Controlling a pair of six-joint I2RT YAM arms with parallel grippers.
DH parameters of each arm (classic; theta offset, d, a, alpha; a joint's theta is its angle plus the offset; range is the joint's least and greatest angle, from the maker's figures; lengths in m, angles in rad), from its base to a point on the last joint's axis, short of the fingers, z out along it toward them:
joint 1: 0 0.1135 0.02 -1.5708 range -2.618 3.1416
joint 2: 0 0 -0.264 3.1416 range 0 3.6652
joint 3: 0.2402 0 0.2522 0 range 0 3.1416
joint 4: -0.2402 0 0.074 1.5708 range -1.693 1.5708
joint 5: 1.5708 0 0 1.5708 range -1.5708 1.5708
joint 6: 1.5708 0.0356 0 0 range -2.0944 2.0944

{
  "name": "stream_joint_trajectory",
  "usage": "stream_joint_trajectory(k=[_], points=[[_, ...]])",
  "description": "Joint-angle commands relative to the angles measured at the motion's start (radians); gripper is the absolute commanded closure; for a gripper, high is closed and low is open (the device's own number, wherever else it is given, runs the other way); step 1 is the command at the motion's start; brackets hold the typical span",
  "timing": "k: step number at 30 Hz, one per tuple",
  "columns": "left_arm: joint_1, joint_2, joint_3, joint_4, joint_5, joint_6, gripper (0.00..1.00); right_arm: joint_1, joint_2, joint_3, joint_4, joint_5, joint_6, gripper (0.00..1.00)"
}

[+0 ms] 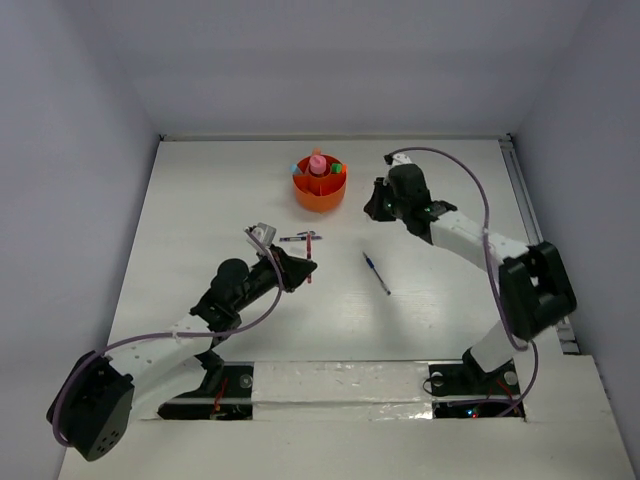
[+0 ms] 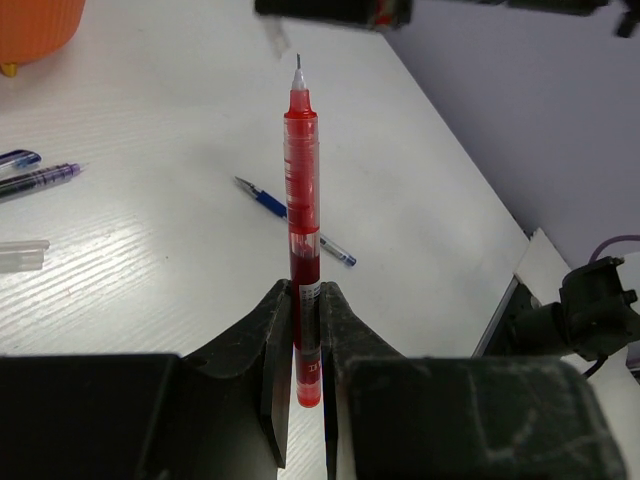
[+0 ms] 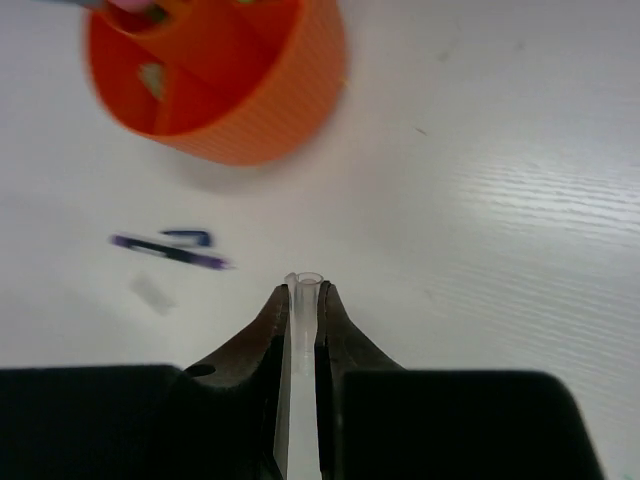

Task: Sort the stationery into containers
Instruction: Pick up the pen cap from the center of the board, then close the pen cap on the pen.

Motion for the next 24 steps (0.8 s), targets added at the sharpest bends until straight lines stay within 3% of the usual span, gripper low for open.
stream_joint_trajectory(k=[1,9,24], points=[[-0.002,0.031,0.010,0.091,0.032,0.008,1.00,0.045,-0.148,-0.122,0.302,-0.116,0.131,1.00],[-0.012,0.099,0.017,0.119,0.054,0.031,1.00,0.149,-0.297,-0.294,0.624,-0.174,0.338,1.00],[-0.030,0.108,0.020,0.131,0.065,0.036,1.00,0.252,-0.268,-0.298,0.732,-0.185,0.360,1.00]])
